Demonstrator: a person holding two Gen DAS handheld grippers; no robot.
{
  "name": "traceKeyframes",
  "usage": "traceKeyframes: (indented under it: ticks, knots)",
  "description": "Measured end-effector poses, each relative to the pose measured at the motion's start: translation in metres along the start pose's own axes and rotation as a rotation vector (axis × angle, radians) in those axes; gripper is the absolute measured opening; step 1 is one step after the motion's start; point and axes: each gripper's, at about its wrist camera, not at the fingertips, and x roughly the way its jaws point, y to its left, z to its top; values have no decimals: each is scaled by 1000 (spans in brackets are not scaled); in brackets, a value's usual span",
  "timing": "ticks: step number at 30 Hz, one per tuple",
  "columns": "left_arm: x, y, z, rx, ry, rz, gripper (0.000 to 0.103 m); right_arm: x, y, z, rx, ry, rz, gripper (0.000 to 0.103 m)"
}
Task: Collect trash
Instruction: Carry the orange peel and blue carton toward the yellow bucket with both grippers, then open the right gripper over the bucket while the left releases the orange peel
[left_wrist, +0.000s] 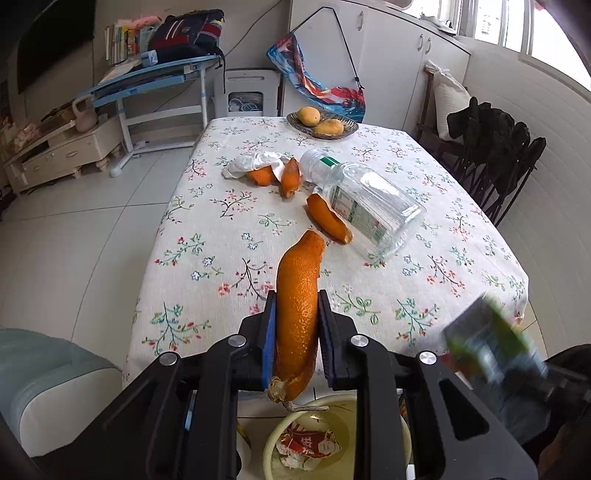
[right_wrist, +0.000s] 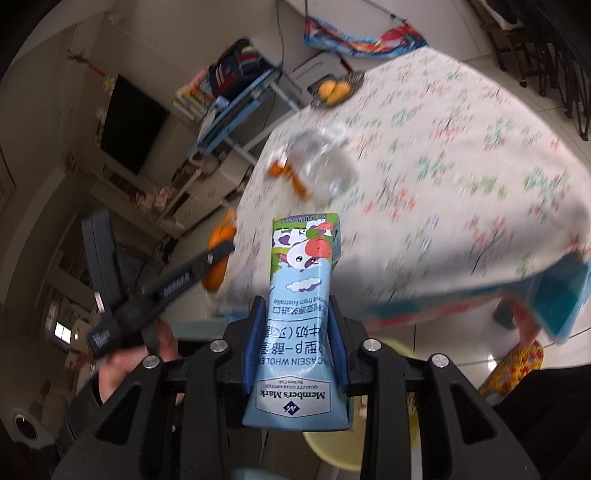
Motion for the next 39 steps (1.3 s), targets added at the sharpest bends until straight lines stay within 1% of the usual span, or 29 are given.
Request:
traceKeyframes:
  ticks: [8, 12, 17, 18, 19, 20, 25, 29, 36, 39]
  knots:
    - [-7, -2, -9, 1, 1, -4, 20, 40, 19, -28, -61, 174, -17, 33]
    - [-8, -2, -11, 2, 1, -6, 20, 55, 22, -37, -87, 233, -34, 33]
    - [-12, -6, -18, 5, 1, -11, 20, 68, 20, -48, -90, 285, -55, 34]
    - [-13, -6, -19, 5, 0, -12, 20, 70, 17, -48, -83, 292, -64, 37]
    - [-14, -6, -20, 5, -1, -13, 20, 72, 15, -48, -77, 300, -68, 42]
    - [-14, -7, -19, 5, 0, -14, 20, 72, 13, -50, -73, 303, -69, 44]
    - [-18, -7, -21, 3, 0, -21, 20, 63, 12, -52, -69, 278, -78, 52]
    - [-20, -8, -23, 12, 4, -31, 20, 55, 9, -47, -60, 228, -93, 55]
    - [-28, -13, -36, 62, 27, -64, 20, 32, 8, -35, -42, 103, -127, 58]
    - [-30, -14, -44, 78, 51, -94, 20, 24, 6, -31, -33, 52, -143, 59]
